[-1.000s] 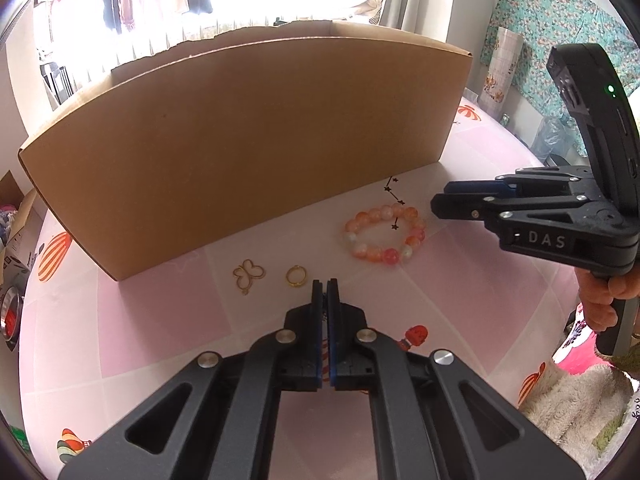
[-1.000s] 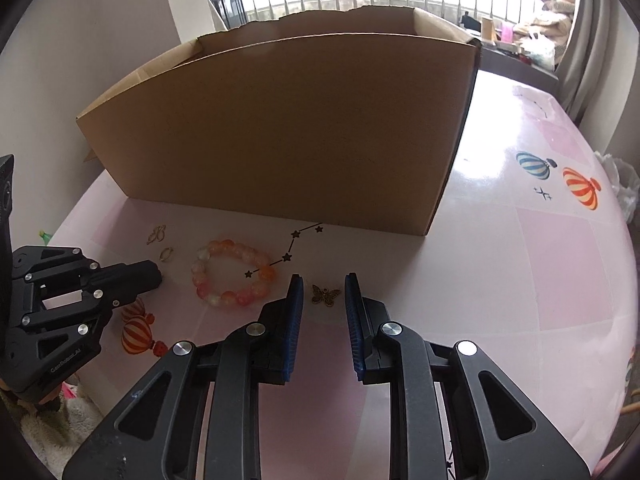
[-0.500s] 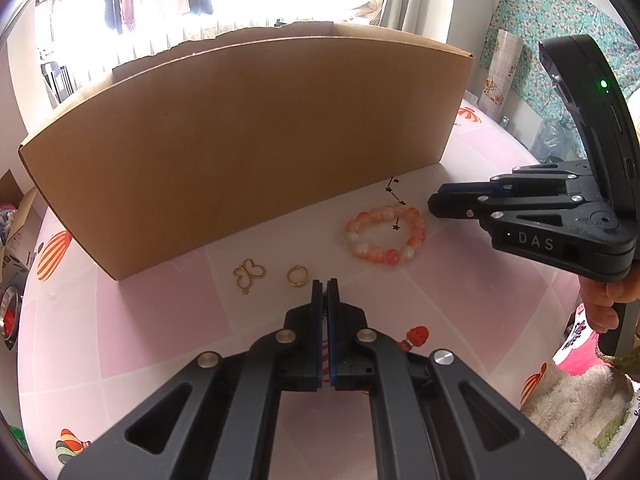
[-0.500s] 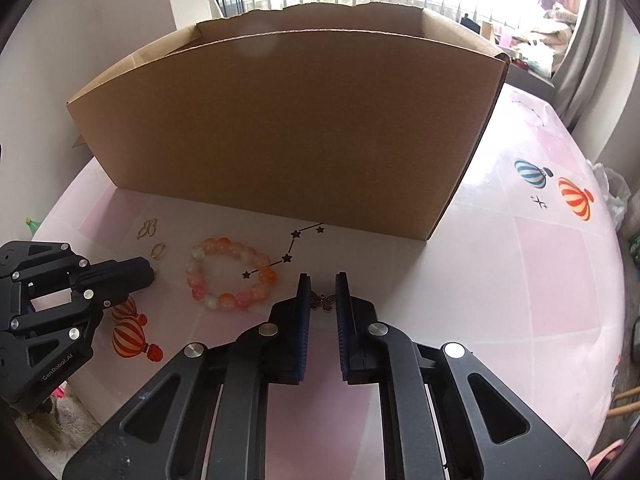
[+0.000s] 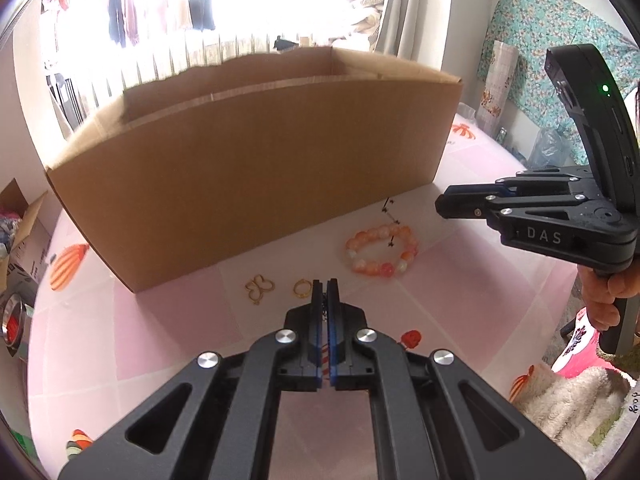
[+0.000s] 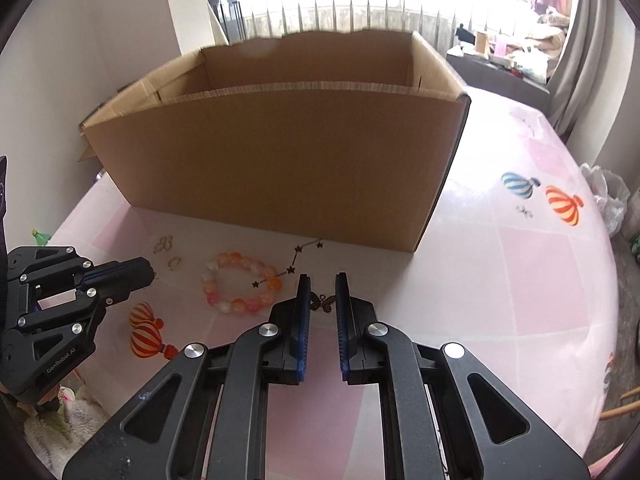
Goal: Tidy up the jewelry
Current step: 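Carry both held charms over the cardboard box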
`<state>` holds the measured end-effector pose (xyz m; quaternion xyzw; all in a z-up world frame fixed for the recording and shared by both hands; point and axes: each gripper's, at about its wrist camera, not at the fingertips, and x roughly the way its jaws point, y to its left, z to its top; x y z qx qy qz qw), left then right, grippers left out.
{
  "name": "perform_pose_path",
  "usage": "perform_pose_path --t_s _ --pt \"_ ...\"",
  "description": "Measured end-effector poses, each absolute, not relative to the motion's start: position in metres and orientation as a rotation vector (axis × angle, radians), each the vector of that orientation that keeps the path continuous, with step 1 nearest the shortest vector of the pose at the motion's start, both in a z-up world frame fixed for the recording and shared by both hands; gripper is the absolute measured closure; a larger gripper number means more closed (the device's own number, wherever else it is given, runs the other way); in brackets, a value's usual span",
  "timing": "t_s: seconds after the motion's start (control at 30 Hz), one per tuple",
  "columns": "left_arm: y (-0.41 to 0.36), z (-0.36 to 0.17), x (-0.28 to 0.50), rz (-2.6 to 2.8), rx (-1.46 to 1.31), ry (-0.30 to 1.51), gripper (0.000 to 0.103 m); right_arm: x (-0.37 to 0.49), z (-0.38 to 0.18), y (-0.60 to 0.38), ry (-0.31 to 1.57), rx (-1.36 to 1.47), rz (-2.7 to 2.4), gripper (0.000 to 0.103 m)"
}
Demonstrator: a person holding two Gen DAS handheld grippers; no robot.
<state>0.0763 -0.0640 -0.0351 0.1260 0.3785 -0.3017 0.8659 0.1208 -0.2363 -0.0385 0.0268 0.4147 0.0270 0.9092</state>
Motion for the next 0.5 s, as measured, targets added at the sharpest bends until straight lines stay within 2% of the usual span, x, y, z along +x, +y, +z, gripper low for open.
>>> perform_pose_path --t_s 0.17,0.5 --pt "-0.060 -0.007 0.067 -0.633 0.268 0.728 0.101 0.111 -0.013 -0.235 0.797 0.079 0.084 0.093" --pt "-0.054 0.087 0.081 -0.683 0.169 0.525 0.101 0.116 0.069 -0.242 0.571 0.081 0.211 0.093"
